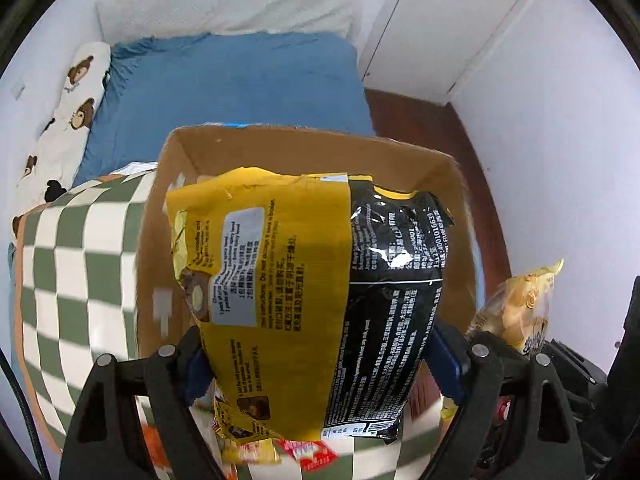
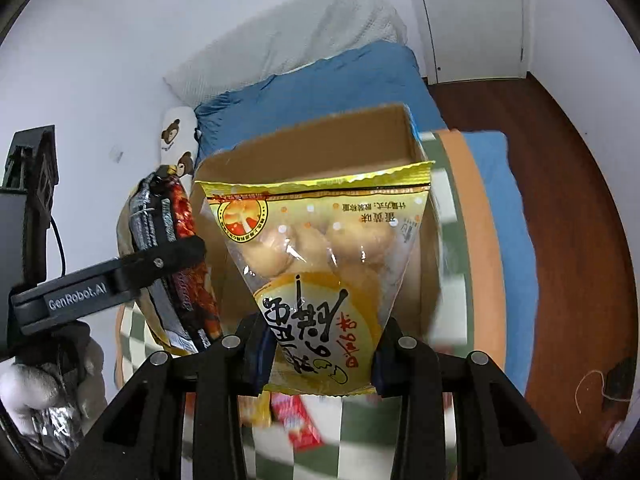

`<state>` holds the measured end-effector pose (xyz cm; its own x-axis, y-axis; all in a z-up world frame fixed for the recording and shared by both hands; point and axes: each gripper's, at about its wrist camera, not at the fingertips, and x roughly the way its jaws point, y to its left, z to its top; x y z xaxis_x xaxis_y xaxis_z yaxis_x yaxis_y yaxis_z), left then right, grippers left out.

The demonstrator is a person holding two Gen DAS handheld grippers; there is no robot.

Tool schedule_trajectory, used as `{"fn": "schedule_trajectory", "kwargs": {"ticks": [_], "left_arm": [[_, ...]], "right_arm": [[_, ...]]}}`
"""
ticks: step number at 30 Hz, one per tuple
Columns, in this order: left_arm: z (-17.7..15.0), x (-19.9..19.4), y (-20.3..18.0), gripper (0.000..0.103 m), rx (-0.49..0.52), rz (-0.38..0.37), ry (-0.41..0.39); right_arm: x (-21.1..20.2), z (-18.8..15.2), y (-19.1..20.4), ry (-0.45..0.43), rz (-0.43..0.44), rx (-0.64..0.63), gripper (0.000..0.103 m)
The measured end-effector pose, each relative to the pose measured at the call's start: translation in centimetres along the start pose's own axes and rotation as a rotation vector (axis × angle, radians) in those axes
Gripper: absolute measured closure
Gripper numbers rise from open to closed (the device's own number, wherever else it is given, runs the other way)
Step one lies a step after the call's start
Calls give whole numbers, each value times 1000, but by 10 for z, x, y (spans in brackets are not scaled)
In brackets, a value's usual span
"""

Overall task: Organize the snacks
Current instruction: 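Carry both bags into the cardboard box and open both tools to release them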

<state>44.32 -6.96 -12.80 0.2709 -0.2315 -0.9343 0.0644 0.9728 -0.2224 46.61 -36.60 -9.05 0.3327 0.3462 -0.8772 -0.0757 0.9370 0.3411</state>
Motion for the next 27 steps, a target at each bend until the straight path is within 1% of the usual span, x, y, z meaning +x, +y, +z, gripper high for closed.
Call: {"fn": "schedule_trajectory", "kwargs": {"ticks": [3,6,8,11,14,19,21,22,23,24,25,27], "left_arm": [[30,36,6,16,-9,15,74],[53,77,21,16,-38,25,143],[61,99,30,16,-56,34,178],[65,119,40,16,-69,49,215],[69,138,49,16,-67,61,251],[71,150,52,16,-51,77,276],[72,152,52,15,-37,78,270],[72,151,51,13,-36,86,265],[71,150,49,8,-36,80,262],[71,149,49,4,-35,73,258],[72,148,50,3,-31,83,250],[74,147,53,3,-28,79,235]], "right_arm": [[42,40,1,43,-37,-26,64],[80,65,-2,90,-55,-35,64],[110,76,-4,123,-64,-32,64],[148,84,-6,170,-69,-25,64],[180,91,-11,205,-95,-41,64],[209,90,-17,253,-117,-45,63],[222,95,-17,280,-110,-45,58],[227,97,-16,294,-109,-45,53],[230,98,-18,305,-116,-42,29],[233,98,-16,307,-114,-35,15],[233,99,-17,305,-110,-29,5],[234,102,-19,298,-127,-23,5]]}}
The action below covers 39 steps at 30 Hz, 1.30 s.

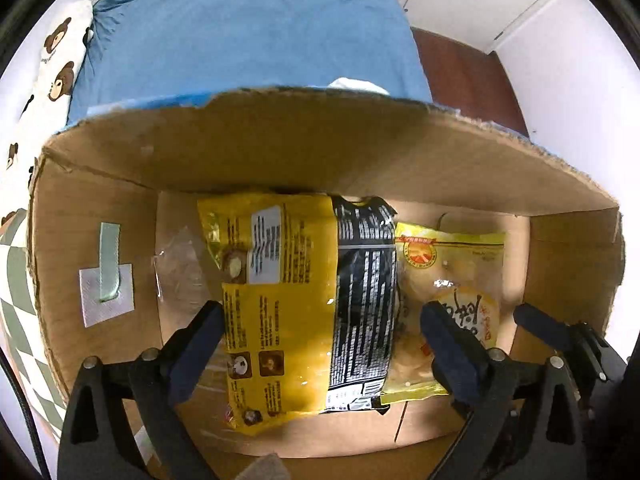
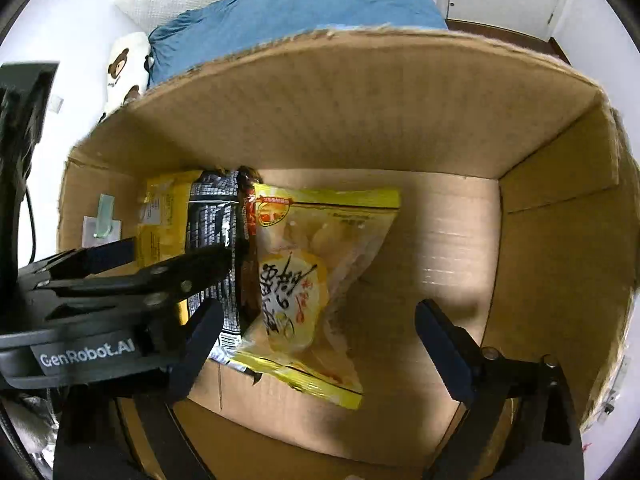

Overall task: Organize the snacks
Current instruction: 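Carry both bags into the cardboard box and open both tools to release them, then grasp the white Franzzi cookie pack with the left tool while the right tool grasps the panda bag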

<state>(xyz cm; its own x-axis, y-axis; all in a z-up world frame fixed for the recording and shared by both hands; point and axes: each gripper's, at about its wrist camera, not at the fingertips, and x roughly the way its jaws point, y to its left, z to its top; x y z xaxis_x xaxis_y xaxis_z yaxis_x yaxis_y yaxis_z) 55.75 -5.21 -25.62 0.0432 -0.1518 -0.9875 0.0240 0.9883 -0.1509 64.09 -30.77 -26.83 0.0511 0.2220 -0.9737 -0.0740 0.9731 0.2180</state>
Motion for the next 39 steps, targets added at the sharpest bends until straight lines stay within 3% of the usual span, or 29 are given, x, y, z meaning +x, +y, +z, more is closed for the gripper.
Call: {"fn": "schedule_trajectory", "kwargs": {"ticks": [3,11,19,28,34,39], "left_arm": [[-4,-11,4,3,9,-4,-29],[-34,-60,5,3,22,16,-207],[-91,-110,19,3,2,49,-364],[-157,-154,25,3,-25,62,-469],[-206,-174,35,3,-50,73,-481],[-263,-157,65,3,-78,140,-414]], "right_arm": [[-4,-10,-1,-11,-1,6,5],[-48,-52,3,-119,-50,-10,5],[-114,-100,24,-304,-116,-14,5],[-179,-157,43,-424,-114,-37,5],[-189,-201,54,-417,-42,-22,5],[-155,-254,62,-290,41,-24,5]]}}
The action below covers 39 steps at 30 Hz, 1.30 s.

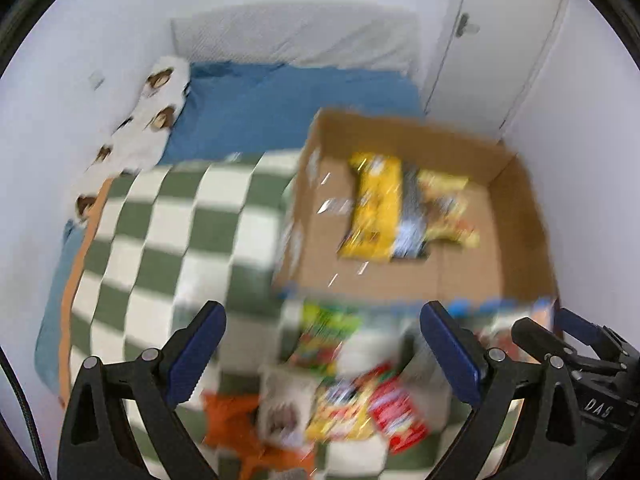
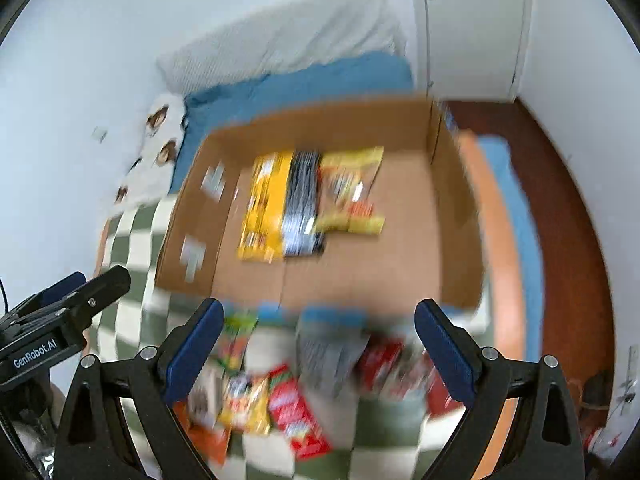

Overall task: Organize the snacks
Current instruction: 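Grasp the white Franzzi cookie pack with the left tool while the right tool grasps the panda bag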

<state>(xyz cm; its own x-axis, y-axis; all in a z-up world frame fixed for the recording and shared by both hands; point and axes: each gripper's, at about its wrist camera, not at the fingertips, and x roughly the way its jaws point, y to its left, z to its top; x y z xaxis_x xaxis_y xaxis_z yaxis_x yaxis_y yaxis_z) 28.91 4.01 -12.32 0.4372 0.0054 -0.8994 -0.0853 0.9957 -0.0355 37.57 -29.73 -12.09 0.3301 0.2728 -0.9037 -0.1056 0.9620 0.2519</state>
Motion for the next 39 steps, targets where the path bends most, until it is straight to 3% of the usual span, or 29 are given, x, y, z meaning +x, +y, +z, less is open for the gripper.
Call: {"fn": "schedule_trajectory", "kwargs": {"ticks": [4,7,10,12,17,19,21,25,31,34,37,39], "left_arm": [[-54,30,35,3,-10,58,139],[-84,69,61,3,-76,33,283],[-98,102,71,3,-120,-2,356],[-101,123,69,3,-120,-16,387],[-98,162,43,4,-14,12,398],[-95,168,33,10,34,19,371],[-96,173,28,47,63,7,386],[-107,176,42,50,53,32,396],[-129,180,105,50,-103,82,431],[-134,182,123,47,-183,43,448],[-134,187,127,46,-198,36,465],[-135,185,127,47,-208,27,459]], "right_arm": [[41,-50,9,138,32,-14,5],[75,-79,16,232,64,-6,5],[101,-91,27,273,77,0,6],[116,-95,35,285,72,7,12],[124,-101,39,297,60,44,20],[122,-103,38,296,44,43,20],[122,-103,37,298,39,55,20],[126,-105,41,307,46,68,22],[157,-110,68,363,66,67,22],[185,-113,86,413,20,40,22],[207,-119,104,453,-37,-23,23],[207,-122,111,421,-85,-74,35]]}}
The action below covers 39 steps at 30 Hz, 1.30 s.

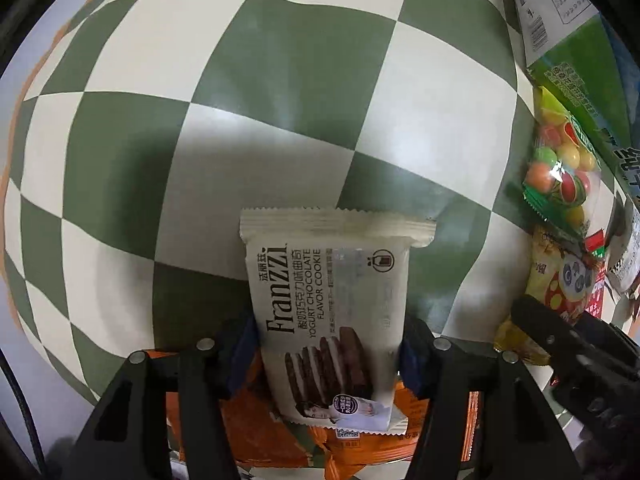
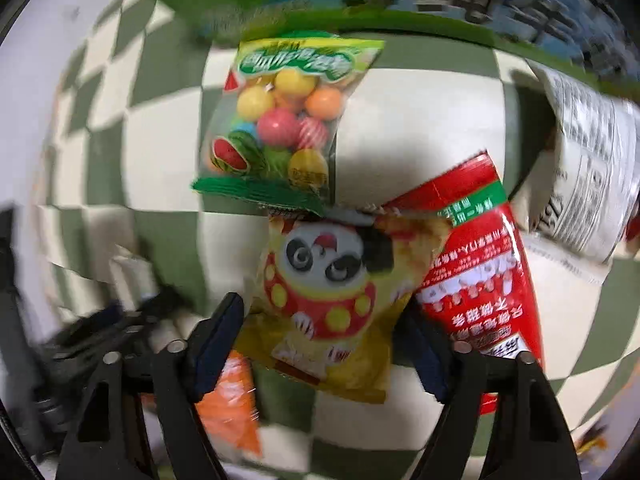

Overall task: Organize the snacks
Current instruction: 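Grasp the white Franzzi cookie pack with the left tool while the right tool grasps the panda bag, then lower both packs into the box and open both tools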

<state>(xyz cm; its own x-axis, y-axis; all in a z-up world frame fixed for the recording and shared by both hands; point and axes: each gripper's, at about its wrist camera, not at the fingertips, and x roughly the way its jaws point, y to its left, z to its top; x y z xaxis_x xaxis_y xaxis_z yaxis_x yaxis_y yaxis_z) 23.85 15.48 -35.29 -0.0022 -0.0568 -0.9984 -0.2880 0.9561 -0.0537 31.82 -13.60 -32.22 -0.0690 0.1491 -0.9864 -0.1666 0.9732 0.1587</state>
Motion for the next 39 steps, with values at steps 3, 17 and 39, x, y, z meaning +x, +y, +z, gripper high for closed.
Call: {"fn": "schedule_trajectory", "kwargs": {"ticks": [3,17,39], "left_arm": [[-8,-7,-5,49,-11,2,-33],[-48,-91,-41,49,91,-113,-162],[150,-175,-228,49,384,-156,-147]], "right_arm": [[-9,-6,-3,-28,12,-18,40],[-96,-42,-63,-122,204,-29,63],[-225,117,-143,-307,162,-86,63]]}}
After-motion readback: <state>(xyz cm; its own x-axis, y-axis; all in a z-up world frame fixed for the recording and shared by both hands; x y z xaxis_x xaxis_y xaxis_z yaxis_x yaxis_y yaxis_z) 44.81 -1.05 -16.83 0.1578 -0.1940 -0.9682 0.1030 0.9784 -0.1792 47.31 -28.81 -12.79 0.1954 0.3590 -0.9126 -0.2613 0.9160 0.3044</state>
